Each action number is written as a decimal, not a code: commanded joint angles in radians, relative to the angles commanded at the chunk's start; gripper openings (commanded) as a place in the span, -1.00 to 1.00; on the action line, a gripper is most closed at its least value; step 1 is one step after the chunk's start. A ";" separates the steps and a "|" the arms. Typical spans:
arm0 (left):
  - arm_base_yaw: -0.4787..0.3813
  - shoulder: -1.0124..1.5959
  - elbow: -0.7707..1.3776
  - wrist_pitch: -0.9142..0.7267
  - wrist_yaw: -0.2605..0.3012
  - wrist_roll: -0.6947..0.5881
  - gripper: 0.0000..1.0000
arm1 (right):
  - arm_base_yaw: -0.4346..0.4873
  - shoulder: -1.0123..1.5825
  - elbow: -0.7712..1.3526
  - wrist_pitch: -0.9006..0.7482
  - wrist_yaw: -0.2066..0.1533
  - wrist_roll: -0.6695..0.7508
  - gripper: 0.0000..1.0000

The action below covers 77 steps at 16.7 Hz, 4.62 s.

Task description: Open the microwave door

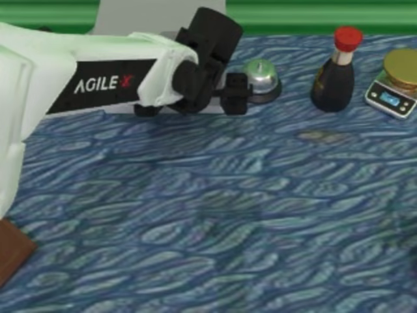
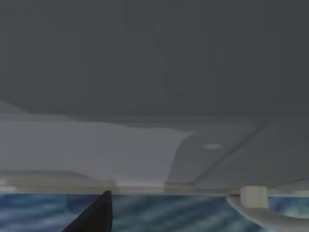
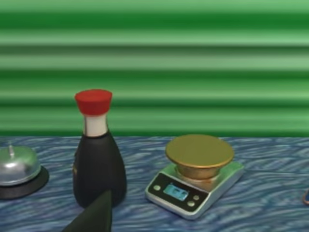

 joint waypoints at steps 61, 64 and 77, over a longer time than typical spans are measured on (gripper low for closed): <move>-0.034 -0.103 -0.167 0.060 0.000 -0.005 -1.00 | 0.000 0.000 0.000 0.000 0.000 0.000 1.00; -0.028 -0.129 -0.201 0.086 0.017 0.025 -1.00 | 0.000 0.000 0.000 0.000 0.000 0.000 1.00; -0.027 -0.130 -0.206 0.086 0.019 0.029 -1.00 | 0.000 0.000 0.000 0.000 0.000 0.000 1.00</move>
